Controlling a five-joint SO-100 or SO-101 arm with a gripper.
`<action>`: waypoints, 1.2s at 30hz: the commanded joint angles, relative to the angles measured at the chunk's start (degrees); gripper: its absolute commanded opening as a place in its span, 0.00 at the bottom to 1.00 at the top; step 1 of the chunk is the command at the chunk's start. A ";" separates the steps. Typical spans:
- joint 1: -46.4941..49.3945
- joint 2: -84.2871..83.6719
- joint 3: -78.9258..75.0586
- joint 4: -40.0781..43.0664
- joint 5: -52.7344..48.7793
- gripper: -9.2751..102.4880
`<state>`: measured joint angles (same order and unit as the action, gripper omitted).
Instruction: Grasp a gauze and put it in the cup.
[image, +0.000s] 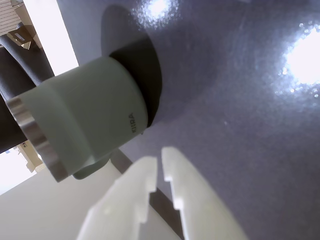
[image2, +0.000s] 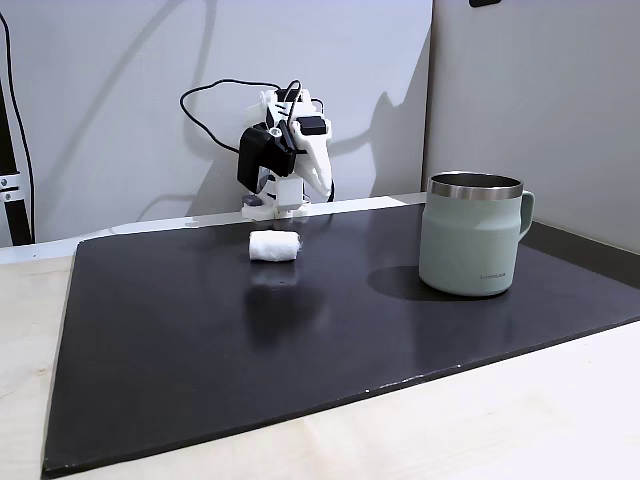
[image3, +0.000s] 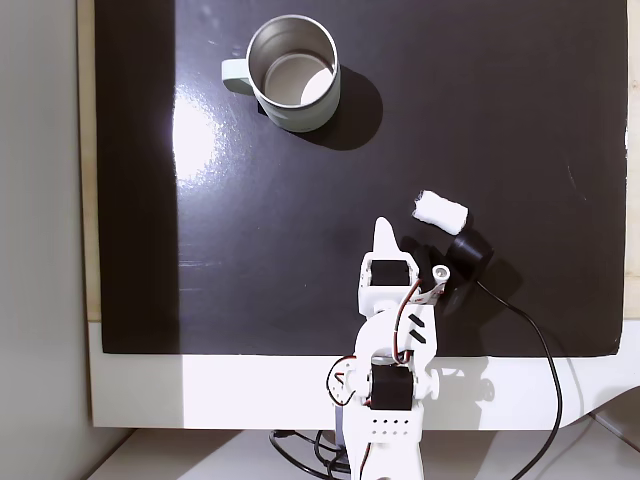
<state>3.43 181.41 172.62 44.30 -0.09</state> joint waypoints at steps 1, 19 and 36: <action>-0.79 0.70 -0.44 -1.76 -0.53 0.08; -1.67 0.70 -1.58 0.35 -1.41 0.08; 6.50 -22.24 -36.83 20.21 5.54 0.08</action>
<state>7.91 164.71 144.58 62.75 4.39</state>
